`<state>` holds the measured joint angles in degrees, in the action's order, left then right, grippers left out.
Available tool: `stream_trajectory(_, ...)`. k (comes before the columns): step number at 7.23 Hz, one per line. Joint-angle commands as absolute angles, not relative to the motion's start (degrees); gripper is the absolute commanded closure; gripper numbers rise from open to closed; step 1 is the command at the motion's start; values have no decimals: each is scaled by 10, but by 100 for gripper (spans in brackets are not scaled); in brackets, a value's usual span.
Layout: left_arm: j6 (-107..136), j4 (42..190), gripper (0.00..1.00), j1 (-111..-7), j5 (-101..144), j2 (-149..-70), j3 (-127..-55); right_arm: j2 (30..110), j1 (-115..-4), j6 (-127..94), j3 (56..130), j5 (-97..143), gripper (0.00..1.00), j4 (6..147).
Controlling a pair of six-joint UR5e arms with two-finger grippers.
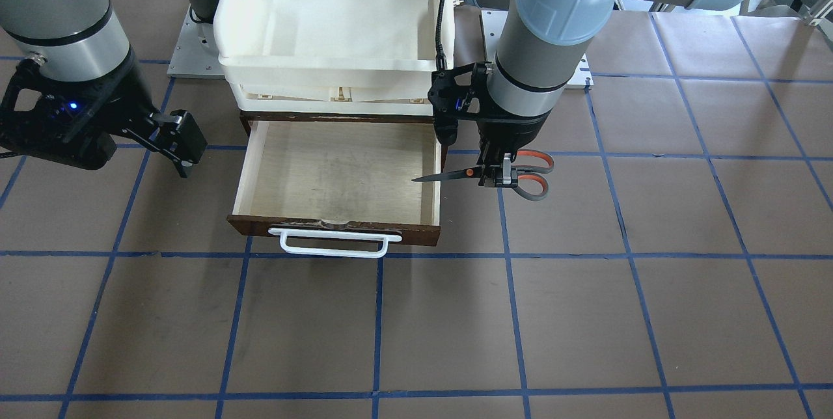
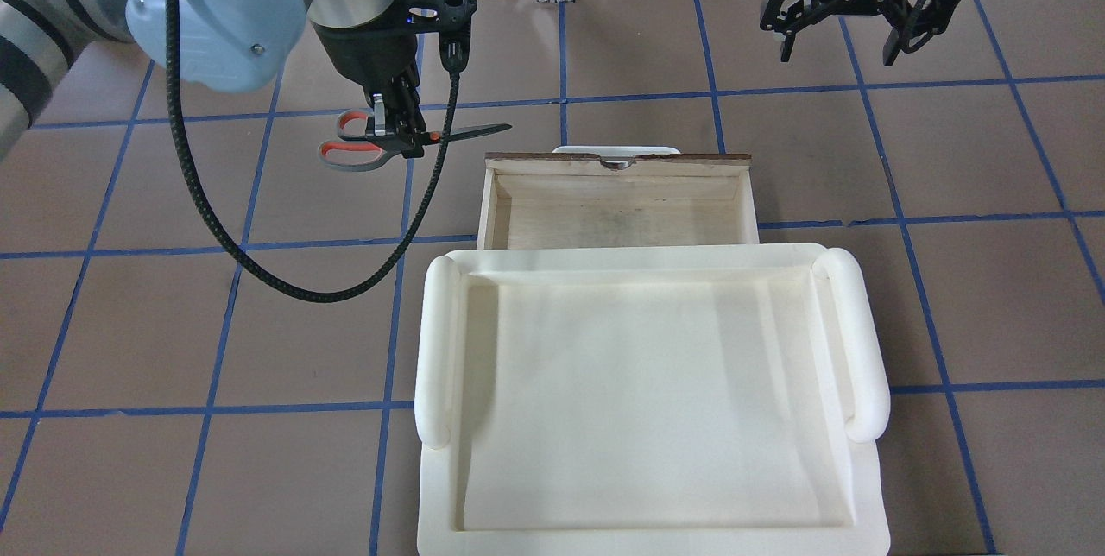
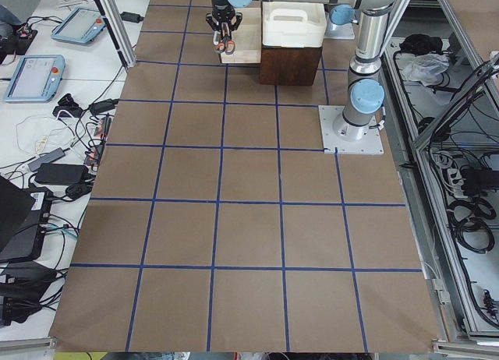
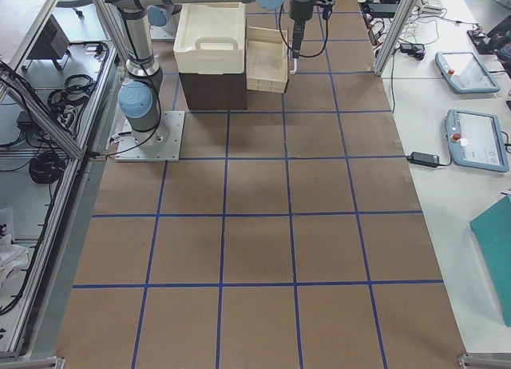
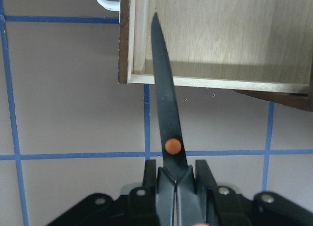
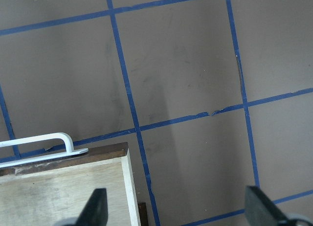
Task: Place scissors in drawer with both arms
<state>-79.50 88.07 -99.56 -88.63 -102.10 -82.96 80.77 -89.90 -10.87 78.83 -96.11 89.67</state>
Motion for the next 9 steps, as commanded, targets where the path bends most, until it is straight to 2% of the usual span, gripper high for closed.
stream_trajectory(1, -788, 881, 100, -1002, -885, -1023, -830, 808, -899, -109, 790, -959, 0, 900)
stream_trajectory(9, -672, 796, 100, -1140, -879, -1085, -843, 820, -900, -99, 789, -968, 0, 902)
